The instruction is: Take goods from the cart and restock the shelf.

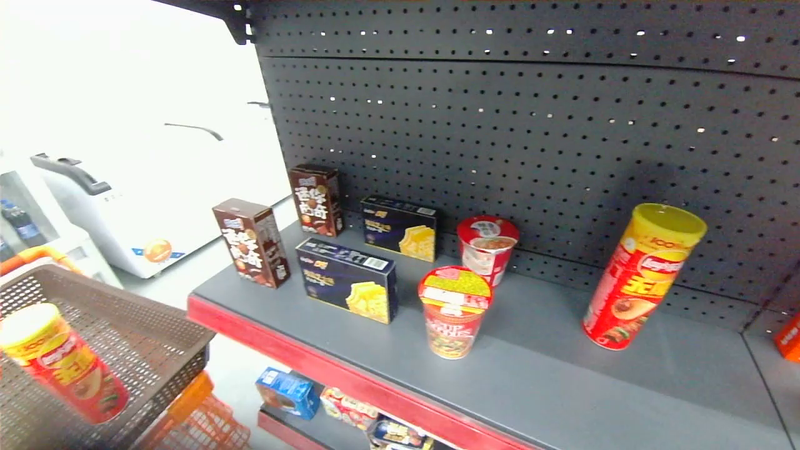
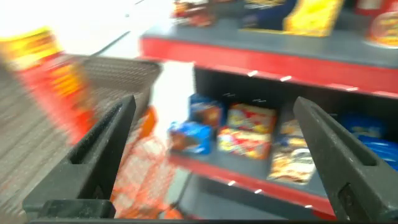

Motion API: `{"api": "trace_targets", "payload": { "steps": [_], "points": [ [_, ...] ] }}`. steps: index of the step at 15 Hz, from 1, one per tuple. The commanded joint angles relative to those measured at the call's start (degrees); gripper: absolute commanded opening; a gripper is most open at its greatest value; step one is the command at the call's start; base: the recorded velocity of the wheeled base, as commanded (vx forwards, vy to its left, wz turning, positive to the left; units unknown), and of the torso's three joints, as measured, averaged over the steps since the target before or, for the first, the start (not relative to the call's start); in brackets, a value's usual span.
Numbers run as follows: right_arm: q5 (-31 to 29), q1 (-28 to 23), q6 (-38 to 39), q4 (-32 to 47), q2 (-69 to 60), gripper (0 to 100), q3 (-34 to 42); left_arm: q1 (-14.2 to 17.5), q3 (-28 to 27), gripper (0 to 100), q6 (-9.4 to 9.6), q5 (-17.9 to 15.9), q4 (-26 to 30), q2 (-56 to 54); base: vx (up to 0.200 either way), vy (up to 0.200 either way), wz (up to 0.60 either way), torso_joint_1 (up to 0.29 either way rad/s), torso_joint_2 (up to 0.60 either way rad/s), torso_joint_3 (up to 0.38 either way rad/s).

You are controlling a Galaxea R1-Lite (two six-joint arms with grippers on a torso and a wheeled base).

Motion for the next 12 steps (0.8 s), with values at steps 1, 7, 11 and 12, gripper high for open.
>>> {"api": "trace_targets", "payload": {
  "steps": [1,7,11,12],
  "points": [
    [0.0,0.0,0.0,0.0,0.1,100,0.0,0.0,0.0,100,-0.01,0.0,0.0,0.0,0.000,0.000,0.60,0.002,0.00,-0.002],
    [0.0,0.0,0.1,0.0,0.1,100,0.0,0.0,0.0,100,0.08,0.1,-0.1,0.0,0.000,0.000,0.60,0.001,0.00,0.001],
    [0.0,0.0,0.3,0.0,0.1,100,0.0,0.0,0.0,100,0.52,-0.1,-0.1,0.0,0.000,0.000,0.00,0.000,0.00,0.000],
    [0.0,0.0,0.3,0.0,0.1,100,0.0,-0.1,0.0,100,0.43,-0.1,-0.1,0.0,0.000,0.000,0.00,0.000,0.00,0.000]
  ]
}}
